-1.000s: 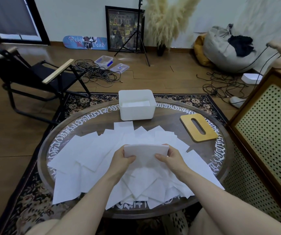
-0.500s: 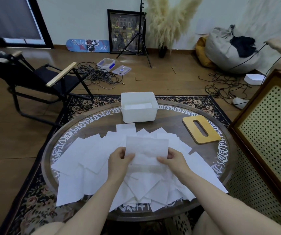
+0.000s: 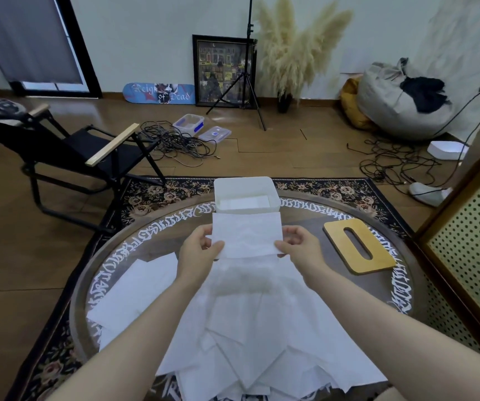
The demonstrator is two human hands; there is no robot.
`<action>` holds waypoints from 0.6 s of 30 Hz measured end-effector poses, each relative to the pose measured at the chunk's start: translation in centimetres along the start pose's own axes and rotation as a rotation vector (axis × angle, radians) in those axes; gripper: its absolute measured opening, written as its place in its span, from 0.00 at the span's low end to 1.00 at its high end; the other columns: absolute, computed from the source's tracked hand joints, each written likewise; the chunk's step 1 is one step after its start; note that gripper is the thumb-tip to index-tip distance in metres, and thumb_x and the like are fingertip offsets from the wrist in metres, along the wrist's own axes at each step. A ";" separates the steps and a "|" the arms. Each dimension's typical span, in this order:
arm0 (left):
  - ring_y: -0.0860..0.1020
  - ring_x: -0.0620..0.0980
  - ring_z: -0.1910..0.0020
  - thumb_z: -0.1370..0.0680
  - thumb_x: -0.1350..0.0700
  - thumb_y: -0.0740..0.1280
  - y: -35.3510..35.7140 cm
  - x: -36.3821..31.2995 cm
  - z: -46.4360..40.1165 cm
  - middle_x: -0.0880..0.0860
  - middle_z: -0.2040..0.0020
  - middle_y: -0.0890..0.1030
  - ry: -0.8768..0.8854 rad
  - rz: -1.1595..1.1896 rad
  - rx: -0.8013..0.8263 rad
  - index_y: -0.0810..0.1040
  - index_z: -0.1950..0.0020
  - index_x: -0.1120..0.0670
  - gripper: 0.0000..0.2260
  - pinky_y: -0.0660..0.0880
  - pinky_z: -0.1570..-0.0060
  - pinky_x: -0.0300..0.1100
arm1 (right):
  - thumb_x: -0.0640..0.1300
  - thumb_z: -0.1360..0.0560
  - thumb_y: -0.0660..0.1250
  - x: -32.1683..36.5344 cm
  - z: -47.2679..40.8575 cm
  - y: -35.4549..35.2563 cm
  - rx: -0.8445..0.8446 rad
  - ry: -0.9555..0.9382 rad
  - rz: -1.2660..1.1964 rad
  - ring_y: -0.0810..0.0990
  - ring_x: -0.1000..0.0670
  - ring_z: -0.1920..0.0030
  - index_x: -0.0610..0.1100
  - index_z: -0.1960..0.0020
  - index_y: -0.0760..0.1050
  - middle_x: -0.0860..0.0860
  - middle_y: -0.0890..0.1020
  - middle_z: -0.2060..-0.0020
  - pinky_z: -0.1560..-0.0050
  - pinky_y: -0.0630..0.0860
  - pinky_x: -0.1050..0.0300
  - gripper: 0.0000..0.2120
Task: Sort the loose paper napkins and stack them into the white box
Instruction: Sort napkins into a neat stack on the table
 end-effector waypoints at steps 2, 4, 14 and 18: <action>0.77 0.49 0.65 0.25 0.61 0.67 -0.2 -0.3 -1.5 0.53 0.64 0.80 -0.005 -0.028 -0.005 0.77 0.48 0.45 0.12 0.74 0.59 0.46 | 0.29 0.26 0.66 0.6 -1.5 0.2 -0.003 -0.003 0.031 0.77 0.51 0.67 0.41 0.49 0.74 0.46 0.81 0.64 0.66 0.74 0.65 0.09; 0.78 0.48 0.65 0.24 0.60 0.67 0.0 -0.6 -3.1 0.51 0.65 0.80 -0.006 -0.054 0.002 0.76 0.50 0.42 0.12 0.74 0.61 0.45 | 0.30 0.26 0.66 1.0 -3.2 0.4 -0.008 -0.008 0.054 0.79 0.49 0.63 0.42 0.50 0.75 0.41 0.82 0.58 0.64 0.76 0.61 0.10; 0.77 0.54 0.60 0.26 0.56 0.67 2.1 0.0 -12.1 0.54 0.59 0.78 -0.069 -0.121 0.017 0.76 0.41 0.51 0.13 0.78 0.55 0.52 | 0.31 0.26 0.67 3.2 -11.9 1.2 -0.064 -0.053 0.195 0.74 0.50 0.65 0.41 0.48 0.74 0.48 0.74 0.67 0.70 0.71 0.67 0.10; 0.78 0.52 0.56 0.23 0.58 0.66 2.0 -0.6 -15.1 0.52 0.56 0.80 -0.072 -0.215 -0.049 0.77 0.40 0.53 0.12 0.78 0.51 0.52 | 0.34 0.27 0.69 3.2 -15.4 1.5 -0.091 -0.058 0.263 0.75 0.47 0.61 0.41 0.51 0.76 0.49 0.76 0.65 0.62 0.73 0.54 0.07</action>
Point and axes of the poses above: each hand's wrist, its own z-axis away from the middle knuckle, its own y-axis out of the palm, x = y × z, the point moved 8 cm from there along -z, towards the middle knuckle
